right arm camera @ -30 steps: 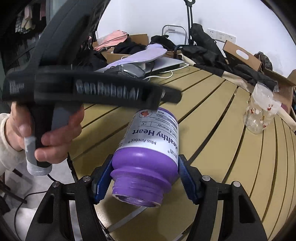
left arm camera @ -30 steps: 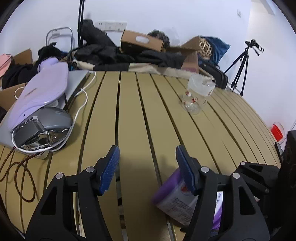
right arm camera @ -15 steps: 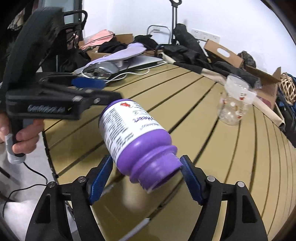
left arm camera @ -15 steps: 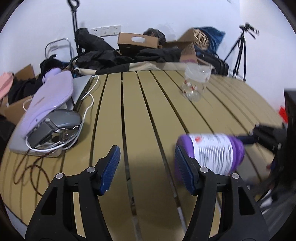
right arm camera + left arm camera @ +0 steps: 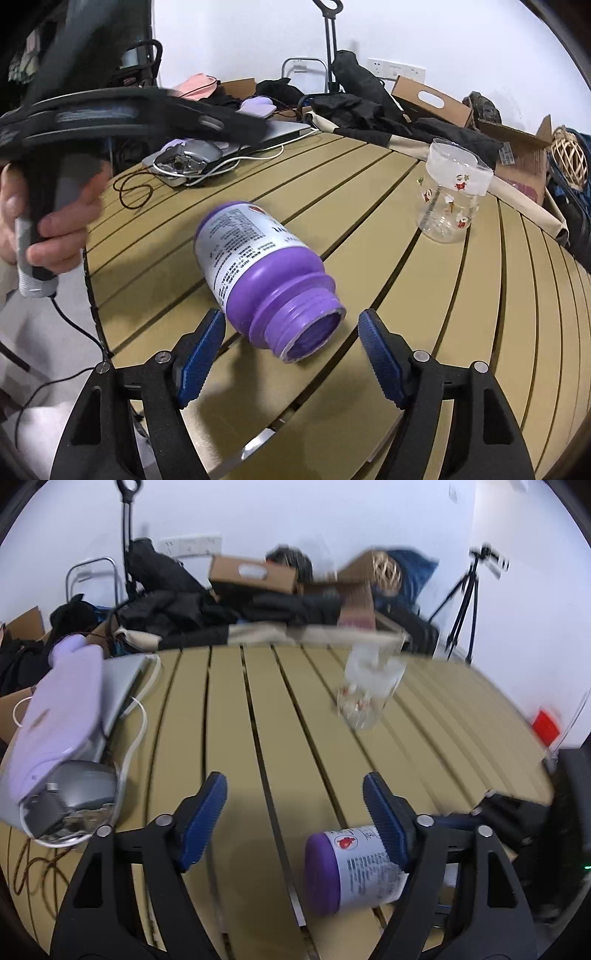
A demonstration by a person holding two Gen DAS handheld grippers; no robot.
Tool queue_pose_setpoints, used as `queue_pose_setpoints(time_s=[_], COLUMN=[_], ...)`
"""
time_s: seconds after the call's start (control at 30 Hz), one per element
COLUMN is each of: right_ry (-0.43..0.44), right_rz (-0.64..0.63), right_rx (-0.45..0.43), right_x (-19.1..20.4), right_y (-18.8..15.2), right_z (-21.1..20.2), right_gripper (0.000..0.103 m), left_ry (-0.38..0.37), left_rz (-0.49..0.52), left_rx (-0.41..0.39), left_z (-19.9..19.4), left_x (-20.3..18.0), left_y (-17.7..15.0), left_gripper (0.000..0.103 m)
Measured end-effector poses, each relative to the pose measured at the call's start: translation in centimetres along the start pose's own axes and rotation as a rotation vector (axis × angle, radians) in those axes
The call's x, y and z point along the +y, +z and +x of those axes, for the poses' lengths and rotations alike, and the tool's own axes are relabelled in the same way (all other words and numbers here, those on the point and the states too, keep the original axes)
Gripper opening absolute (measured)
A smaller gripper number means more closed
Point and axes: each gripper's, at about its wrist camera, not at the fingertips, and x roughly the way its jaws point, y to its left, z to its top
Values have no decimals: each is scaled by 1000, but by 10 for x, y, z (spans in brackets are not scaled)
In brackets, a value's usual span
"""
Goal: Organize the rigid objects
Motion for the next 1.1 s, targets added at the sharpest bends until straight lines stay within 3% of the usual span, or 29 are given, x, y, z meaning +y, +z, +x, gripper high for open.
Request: queue_pose_setpoints(time_s=[0.1,0.27,0.33,0.4,0.47,0.53,0.67,0.73,0.8,0.87,1.1], right_ry=[-17,-30,-34,-30,-33,-40,-33,-2,-6,-18,69], right_rz=[33,78,103,128,156,177,259,336,379,381,357], right_rx=[20,17,15,6,4,1,8,10,7,5,12], right_x=[-9,-23,-29,-33,-38,-42,-62,-76,-86,-88,-77], right_y=[-1,-1,0,1,2,2,-1,-3,-4,-2,-1], right_z=[5,3,2,1,0,-1,-8,-10,-14,-14,-6], right_gripper=[79,79,79,79,79,79,79,79,79,79,79], left_ry=[36,40,10,-80,-180,-250,-291,-290,-256,-237,-234], left_rz=[86,101,104,101,138,238,370,391,423,445,388], left_rx=[26,34,20,-24,-55,-17,143,199,236,278,187], left_z=[13,5,-4,-16,-24,-19,10,23,33,43,42], left_x=[-11,-4,-2,-4,-14,-28,-49,-55,-59,-60,-59], left_y=[-13,-24,-23,-18,-13,-11,-17,-24,-33,-40,-41], left_gripper=[57,56,60,85,100,103,103,100,76,61,59])
